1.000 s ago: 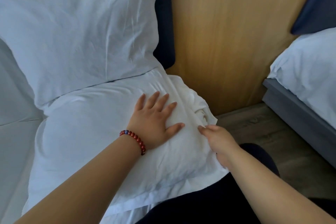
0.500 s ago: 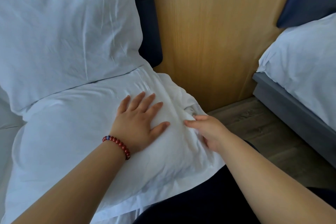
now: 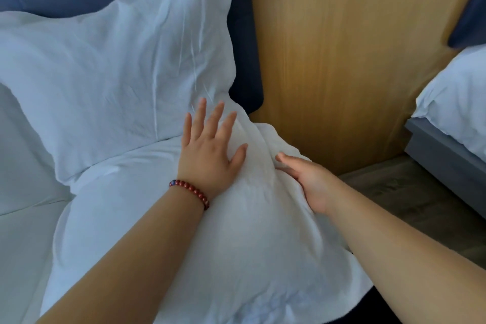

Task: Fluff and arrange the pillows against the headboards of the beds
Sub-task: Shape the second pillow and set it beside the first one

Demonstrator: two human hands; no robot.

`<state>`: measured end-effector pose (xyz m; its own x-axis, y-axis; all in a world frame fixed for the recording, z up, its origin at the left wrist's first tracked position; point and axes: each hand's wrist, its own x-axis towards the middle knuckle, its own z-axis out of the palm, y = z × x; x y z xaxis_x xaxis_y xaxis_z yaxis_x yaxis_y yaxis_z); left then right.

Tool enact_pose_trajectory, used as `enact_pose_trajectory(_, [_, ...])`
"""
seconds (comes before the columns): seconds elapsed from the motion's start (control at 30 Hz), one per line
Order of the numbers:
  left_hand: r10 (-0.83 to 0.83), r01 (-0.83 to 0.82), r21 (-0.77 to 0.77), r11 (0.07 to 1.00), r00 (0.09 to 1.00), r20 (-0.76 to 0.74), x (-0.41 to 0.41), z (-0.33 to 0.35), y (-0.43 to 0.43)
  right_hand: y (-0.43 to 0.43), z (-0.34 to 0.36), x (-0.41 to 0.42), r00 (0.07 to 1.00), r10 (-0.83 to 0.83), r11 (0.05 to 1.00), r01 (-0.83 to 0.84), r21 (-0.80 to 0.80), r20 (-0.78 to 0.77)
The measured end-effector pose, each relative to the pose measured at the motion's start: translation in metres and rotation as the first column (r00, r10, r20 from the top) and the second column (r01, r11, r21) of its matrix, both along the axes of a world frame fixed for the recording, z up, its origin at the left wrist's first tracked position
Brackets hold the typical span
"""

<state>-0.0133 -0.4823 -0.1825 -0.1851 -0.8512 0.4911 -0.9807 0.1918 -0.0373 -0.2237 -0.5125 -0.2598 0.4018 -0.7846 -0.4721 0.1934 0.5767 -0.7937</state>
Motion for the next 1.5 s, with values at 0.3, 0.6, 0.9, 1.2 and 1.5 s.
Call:
enact_pose_trajectory(0.3, [-0.003, 0.008, -0.109, 0.994, 0.999, 0.053, 0.026, 0.0, -0.064, -0.069, 0.017, 0.046, 0.992, -0.029, 0.996, 0.018, -0.093, -0.126])
enact_pose_trajectory(0.6, [-0.034, 0.019, -0.207, 0.978, 0.997, -0.07, 0.029, -0.022, -0.075, -0.074, -0.007, 0.056, 0.783, -0.578, 0.794, 0.474, -0.382, -0.229])
enact_pose_trajectory(0.9, [0.003, -0.013, -0.218, 0.976, 0.999, -0.043, 0.026, -0.03, -0.079, -0.134, 0.023, 0.07, 0.886, -0.383, 0.916, 0.328, -0.231, -0.261])
enact_pose_trajectory(1.2, [0.007, -0.012, -0.298, 0.955, 1.0, -0.018, 0.023, -0.016, -0.076, -0.126, 0.023, 0.089, 0.874, -0.46, 0.808, 0.338, -0.483, -0.157])
enact_pose_trajectory(1.5, [0.235, -0.15, -0.417, 0.896, 0.959, 0.16, 0.047, 0.004, -0.109, -0.178, 0.04, 0.11, 0.971, -0.12, 0.929, 0.037, -0.369, -0.205])
